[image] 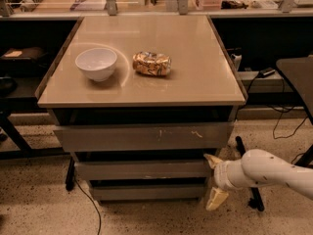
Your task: Open middle drawer
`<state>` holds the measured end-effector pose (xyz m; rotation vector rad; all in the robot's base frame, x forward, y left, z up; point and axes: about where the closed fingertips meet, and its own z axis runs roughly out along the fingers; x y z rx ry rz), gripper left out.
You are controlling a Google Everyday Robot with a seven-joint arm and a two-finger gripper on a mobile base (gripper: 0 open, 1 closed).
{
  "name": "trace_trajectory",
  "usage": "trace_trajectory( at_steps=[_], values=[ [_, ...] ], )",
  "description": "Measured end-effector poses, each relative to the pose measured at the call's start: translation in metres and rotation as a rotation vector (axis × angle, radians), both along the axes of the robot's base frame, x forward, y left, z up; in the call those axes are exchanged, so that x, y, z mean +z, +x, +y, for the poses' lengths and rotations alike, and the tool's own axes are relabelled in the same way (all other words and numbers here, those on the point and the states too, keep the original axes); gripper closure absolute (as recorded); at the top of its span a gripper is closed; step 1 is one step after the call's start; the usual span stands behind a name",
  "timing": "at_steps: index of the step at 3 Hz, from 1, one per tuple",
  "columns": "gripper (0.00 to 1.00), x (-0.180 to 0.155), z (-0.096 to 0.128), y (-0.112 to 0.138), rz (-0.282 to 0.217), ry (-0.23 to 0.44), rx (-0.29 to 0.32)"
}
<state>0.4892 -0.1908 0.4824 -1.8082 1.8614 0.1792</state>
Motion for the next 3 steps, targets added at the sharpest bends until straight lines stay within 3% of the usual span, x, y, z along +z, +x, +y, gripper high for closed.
trace_trajectory(
  at_steps=[2, 3],
  values=[
    [0.00, -0.022, 0.032, 0.030, -0.083, 0.021, 0.066],
    [0.00, -0.032, 0.044, 0.049, -0.102, 0.031, 0.101]
  ],
)
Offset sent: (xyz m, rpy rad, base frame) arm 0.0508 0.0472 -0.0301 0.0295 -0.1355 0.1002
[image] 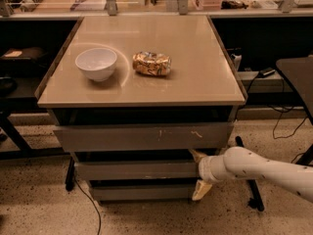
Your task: Open middle drawer
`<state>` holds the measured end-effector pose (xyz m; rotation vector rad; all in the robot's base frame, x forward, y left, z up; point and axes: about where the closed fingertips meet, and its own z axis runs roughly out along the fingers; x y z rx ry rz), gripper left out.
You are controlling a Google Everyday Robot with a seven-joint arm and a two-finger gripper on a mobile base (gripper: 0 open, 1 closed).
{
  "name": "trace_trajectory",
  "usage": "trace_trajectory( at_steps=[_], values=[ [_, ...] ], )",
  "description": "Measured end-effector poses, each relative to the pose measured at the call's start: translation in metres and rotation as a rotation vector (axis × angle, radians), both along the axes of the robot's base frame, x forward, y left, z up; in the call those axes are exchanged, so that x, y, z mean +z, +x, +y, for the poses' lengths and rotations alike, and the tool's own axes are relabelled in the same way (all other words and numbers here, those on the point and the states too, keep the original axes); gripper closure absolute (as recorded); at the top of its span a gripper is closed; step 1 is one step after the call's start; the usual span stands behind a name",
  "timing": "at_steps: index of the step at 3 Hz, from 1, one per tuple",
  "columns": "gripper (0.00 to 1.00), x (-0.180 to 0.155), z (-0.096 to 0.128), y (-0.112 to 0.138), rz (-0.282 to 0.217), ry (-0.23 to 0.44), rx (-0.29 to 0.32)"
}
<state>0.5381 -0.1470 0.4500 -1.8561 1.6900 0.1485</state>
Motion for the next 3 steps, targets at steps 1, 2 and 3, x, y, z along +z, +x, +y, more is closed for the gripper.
trace_trajectory(
  at_steps=[1, 2, 3],
  values=[
    [0.00, -0.013, 0.006, 0.021, 0.020, 0.040, 0.016],
    [0.00, -0.025, 0.009, 0.036, 0.056, 0.084, 0.022],
    [0.00, -0.042, 0.006, 0.037, 0.113, 0.138, 0.007]
  ],
)
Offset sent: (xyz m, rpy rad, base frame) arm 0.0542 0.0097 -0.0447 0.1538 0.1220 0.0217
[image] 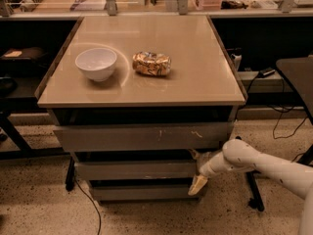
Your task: Open middle drawer
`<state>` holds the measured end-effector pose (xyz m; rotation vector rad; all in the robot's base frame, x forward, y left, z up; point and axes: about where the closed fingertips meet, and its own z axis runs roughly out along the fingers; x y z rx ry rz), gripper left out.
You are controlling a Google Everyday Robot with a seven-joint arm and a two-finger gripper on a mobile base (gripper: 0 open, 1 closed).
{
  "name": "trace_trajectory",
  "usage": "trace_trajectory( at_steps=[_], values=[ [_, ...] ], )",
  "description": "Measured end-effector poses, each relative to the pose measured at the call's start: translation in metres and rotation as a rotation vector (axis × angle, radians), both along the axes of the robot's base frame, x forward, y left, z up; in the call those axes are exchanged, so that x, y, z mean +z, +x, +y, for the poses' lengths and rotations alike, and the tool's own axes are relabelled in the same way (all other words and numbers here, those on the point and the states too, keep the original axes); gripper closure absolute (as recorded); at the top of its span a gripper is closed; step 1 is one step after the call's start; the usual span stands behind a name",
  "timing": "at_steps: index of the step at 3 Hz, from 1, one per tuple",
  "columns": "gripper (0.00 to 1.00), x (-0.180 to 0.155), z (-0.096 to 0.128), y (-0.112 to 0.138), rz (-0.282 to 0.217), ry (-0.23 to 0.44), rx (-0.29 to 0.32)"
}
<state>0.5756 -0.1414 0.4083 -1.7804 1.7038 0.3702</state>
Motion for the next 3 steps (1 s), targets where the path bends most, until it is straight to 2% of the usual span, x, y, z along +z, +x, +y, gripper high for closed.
trace_trajectory(
  at_steps=[1, 2, 3],
  values=[
    [0.00, -0.0101, -0.0094, -0.0093, 0.043, 0.029, -0.025],
    [0.00, -0.0105, -0.0093, -0.0098, 0.045, 0.030, -0.025],
    [0.19, -0.0099, -0.0092, -0.0098, 0.045, 0.030, -0.024]
  ],
)
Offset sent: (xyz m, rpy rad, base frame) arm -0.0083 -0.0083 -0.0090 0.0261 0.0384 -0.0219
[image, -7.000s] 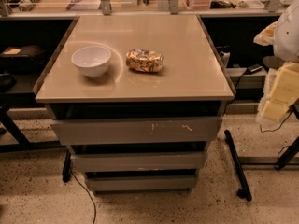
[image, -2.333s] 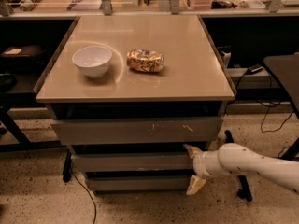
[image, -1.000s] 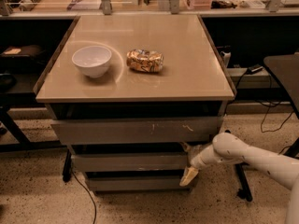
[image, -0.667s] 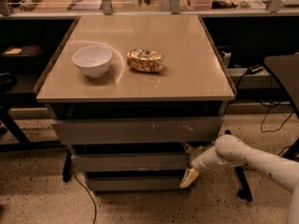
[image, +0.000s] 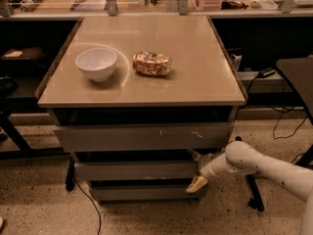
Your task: Open middle drawer
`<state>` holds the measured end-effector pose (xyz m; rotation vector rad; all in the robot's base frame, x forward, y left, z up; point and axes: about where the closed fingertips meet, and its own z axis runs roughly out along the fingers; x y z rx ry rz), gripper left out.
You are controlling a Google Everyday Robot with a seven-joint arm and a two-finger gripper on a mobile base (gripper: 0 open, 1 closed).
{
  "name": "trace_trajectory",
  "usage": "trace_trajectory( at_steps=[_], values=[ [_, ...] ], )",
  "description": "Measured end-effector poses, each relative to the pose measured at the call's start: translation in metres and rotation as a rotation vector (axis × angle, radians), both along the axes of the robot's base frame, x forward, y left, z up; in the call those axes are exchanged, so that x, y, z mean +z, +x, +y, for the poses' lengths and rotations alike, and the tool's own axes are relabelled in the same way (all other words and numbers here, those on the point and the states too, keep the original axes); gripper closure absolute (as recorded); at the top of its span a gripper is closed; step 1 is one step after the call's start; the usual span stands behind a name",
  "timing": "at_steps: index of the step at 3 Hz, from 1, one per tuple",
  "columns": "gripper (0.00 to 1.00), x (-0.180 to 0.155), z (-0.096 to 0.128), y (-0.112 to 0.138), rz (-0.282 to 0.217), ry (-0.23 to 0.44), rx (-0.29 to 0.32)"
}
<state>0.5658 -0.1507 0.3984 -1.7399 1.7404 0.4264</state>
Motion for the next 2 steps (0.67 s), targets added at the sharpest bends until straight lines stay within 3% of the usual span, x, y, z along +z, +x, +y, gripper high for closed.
trace_trajectory(
  at_steps=[2],
  values=[
    [0.65, 0.0129, 0.0000, -0.0001, 0.000, 0.000, 0.000]
  ],
)
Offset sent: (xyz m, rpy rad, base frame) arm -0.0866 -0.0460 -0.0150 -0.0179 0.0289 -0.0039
